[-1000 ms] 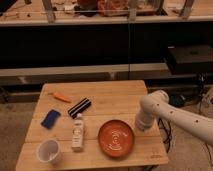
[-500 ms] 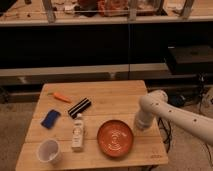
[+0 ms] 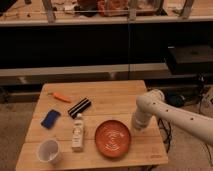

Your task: Push the ceramic bowl across the table

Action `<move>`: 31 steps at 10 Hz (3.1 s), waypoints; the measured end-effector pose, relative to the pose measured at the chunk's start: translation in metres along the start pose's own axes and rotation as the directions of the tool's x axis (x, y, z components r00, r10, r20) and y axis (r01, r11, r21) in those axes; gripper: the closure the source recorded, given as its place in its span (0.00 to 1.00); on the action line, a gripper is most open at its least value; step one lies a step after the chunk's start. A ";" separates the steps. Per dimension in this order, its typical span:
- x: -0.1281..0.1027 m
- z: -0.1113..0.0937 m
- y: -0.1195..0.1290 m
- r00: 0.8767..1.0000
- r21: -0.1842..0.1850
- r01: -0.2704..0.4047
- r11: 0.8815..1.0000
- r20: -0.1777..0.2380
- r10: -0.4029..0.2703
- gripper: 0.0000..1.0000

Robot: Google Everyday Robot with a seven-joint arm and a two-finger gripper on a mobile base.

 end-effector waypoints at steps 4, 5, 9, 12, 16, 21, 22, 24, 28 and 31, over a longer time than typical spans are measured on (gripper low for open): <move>-0.013 0.002 -0.002 1.000 -0.001 0.016 1.000 0.003 -0.016 0.94; -0.013 0.002 -0.001 1.000 -0.002 0.017 1.000 0.003 -0.017 0.94; -0.027 0.004 -0.003 0.999 -0.003 0.037 0.999 0.001 -0.037 0.94; -0.032 0.006 -0.003 0.999 -0.003 0.048 0.999 0.003 -0.048 0.94; -0.047 0.009 -0.003 0.998 -0.005 0.069 0.998 0.001 -0.069 0.94; -0.067 0.011 -0.001 0.995 -0.008 0.097 0.995 -0.006 -0.097 0.94; -0.068 0.011 -0.001 0.995 -0.009 0.098 0.995 -0.008 -0.098 0.94; -0.076 0.011 0.001 0.994 -0.009 0.104 0.995 -0.013 -0.104 0.94; -0.085 0.011 0.006 0.994 -0.007 0.106 0.994 -0.015 -0.106 0.94; -0.096 0.013 0.018 0.993 -0.008 0.118 0.993 -0.021 -0.118 0.94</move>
